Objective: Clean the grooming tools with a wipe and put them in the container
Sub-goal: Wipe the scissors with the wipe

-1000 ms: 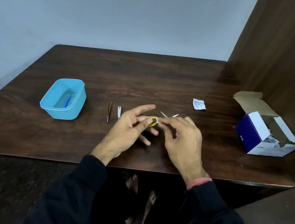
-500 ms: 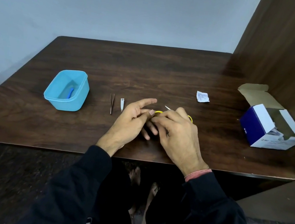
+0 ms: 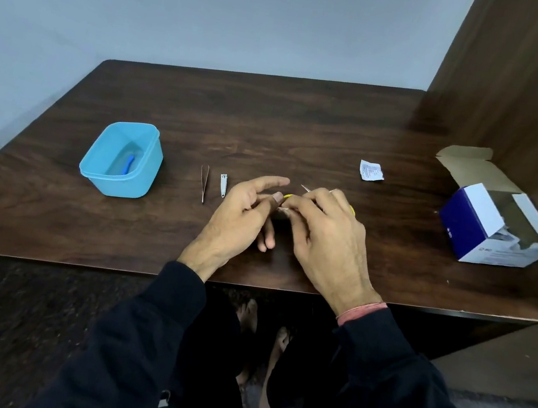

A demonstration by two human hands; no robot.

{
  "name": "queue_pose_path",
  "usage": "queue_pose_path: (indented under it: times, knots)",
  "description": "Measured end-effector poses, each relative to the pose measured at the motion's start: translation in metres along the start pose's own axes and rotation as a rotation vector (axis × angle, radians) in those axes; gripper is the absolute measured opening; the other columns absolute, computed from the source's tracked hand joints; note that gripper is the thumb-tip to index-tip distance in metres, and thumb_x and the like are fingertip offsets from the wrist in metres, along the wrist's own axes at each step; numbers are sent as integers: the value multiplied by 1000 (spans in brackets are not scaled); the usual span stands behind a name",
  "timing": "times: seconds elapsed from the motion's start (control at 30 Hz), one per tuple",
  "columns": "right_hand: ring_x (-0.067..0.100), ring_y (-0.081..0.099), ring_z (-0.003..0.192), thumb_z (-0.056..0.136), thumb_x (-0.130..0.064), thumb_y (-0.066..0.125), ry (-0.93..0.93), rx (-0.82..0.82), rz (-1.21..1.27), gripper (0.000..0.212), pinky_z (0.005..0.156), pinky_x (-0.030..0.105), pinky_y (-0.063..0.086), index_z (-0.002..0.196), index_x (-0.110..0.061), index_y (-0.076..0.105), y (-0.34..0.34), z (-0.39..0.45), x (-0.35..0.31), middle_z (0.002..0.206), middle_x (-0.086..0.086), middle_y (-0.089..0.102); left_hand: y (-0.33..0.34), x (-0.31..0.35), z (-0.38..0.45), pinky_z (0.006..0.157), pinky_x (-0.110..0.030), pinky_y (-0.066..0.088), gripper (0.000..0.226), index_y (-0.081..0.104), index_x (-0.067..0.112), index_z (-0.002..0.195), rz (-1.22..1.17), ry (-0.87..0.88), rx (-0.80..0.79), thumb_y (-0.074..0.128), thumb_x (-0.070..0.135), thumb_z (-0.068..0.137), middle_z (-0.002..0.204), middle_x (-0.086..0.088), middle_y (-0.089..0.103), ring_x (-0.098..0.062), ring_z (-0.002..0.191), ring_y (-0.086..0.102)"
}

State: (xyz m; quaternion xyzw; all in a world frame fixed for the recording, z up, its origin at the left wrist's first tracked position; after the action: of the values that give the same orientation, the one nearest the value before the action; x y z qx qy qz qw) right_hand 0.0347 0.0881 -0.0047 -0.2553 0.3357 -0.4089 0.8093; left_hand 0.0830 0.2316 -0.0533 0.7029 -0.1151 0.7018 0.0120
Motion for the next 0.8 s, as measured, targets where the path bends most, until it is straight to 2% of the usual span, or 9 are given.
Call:
queue_pose_path:
  times: [0.13,0.23,0.33,0.5,0.67,0.8]
  knots:
    - [21,62,101,105,-26,71,126,54,15,8,65,45,60,109,-24,77,-4,2,16,104,-6,68,2,1,1,42,-23,52,34,62,7,151,-25,9,-10,50,9,120,112,-10,80,-15,55,71]
    - [20,63,100,104,-27,72,111,56,16,8,67,43,59,108,-24,77,-5,1,12,103,-8,70,6,0,1,47,-24,58,33,64,10,149,-61,17,-54,51,9,119,117,-10,83,-21,85,85]
    - [19,63,98,102,-24,74,198,90,44,8,73,42,58,109,-26,77,-7,1,23,104,-11,72,11,3,0,55,-25,63,29,69,14,144,-49,52,-102,57,11,118,118,-5,85,-22,105,84]
    - [19,64,100,102,-24,73,181,83,29,10,73,42,59,111,-24,77,-5,1,22,105,-10,73,11,2,0,60,-25,65,29,74,14,139,-26,91,-126,65,5,112,115,-6,85,-17,103,82]
    - [19,62,99,104,-23,75,50,58,18,7,67,40,57,110,-23,80,-5,-1,6,103,-8,72,10,1,1,67,-27,67,38,72,13,142,16,118,-125,67,-4,109,117,-5,85,-14,104,79]
    - [21,65,100,102,-23,76,118,106,42,8,68,44,60,109,-22,80,-8,1,16,105,-8,74,11,-1,2,65,-28,67,38,74,13,138,19,116,-123,67,-8,107,113,-6,85,-13,100,80]
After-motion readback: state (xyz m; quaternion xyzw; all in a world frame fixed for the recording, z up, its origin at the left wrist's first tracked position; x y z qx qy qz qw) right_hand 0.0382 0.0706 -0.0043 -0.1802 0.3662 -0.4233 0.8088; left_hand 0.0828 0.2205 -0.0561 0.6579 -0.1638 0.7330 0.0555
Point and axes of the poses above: each hand's wrist, its own z-axis towards the middle knuckle, its own y-axis out of the palm, x = y × z, the point moved 10 cm from there along z, towards the middle knuckle
